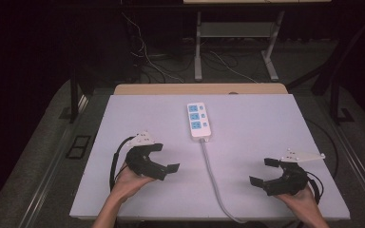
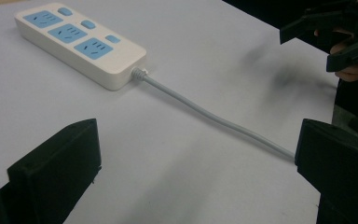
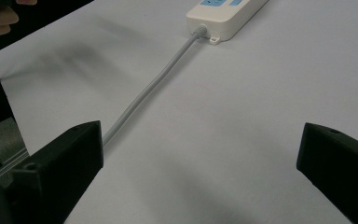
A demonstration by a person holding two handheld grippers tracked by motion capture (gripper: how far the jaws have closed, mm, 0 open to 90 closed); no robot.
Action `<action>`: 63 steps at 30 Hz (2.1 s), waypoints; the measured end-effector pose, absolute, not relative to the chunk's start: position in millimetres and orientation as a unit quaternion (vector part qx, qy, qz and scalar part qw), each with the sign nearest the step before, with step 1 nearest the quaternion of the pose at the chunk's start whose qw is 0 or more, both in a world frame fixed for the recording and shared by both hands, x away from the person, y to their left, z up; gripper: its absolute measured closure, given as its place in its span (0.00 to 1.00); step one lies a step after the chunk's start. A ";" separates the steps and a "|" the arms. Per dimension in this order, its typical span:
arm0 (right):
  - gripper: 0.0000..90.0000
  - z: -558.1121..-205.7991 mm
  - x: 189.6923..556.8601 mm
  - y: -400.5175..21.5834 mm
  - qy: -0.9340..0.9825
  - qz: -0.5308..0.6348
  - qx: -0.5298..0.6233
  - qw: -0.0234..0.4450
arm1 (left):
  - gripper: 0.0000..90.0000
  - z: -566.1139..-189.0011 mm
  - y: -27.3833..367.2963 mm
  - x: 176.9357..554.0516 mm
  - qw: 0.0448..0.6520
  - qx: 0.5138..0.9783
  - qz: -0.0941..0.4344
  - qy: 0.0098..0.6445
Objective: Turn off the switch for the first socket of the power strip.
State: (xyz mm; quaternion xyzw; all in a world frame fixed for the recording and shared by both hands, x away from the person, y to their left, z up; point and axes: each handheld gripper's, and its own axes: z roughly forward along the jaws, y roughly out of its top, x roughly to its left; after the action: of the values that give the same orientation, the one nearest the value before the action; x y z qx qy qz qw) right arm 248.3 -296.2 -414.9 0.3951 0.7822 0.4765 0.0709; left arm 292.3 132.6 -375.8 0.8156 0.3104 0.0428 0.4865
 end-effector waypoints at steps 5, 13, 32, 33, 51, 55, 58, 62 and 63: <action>0.00 -414.8 248.2 -296.0 0.783 0.477 0.393 0.070 | 0.00 -372.1 127.1 298.6 0.486 0.818 0.043 0.306; 0.00 -415.1 248.3 -295.6 0.785 0.475 0.391 0.070 | 0.00 -362.6 112.2 309.8 0.473 0.831 0.045 0.290; 0.00 -415.7 248.4 -295.2 0.788 0.472 0.389 0.068 | 0.00 -347.3 86.4 337.6 0.442 0.857 0.047 0.262; 0.00 -415.8 248.4 -295.1 0.789 0.471 0.389 0.068 | 0.00 -346.6 85.0 339.4 0.441 0.858 0.047 0.261; 0.00 -416.5 248.5 -295.0 0.790 0.468 0.389 0.069 | 0.00 -339.7 66.4 368.2 0.414 0.876 0.050 0.244; 0.00 -416.6 248.6 -295.5 0.790 0.468 0.391 0.069 | 0.00 -340.1 63.1 375.3 0.410 0.878 0.047 0.243; 0.00 -416.9 248.7 -295.1 0.791 0.466 0.391 0.070 | 0.00 -340.9 60.6 381.2 0.405 0.881 0.049 0.240; 0.00 -416.4 248.4 -295.3 0.790 0.467 0.391 0.076 | 0.01 -341.4 55.6 387.7 0.395 0.888 0.052 0.232; 0.00 -416.3 248.5 -295.6 0.790 0.467 0.391 0.075 | 0.01 -341.2 54.7 389.5 0.393 0.888 0.052 0.232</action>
State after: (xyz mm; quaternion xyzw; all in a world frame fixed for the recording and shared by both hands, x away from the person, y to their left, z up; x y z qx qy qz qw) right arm 248.5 -295.6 -416.3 0.3911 0.7897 0.4667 0.0751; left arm 389.5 54.7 -341.2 0.8881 0.2324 0.0523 0.3930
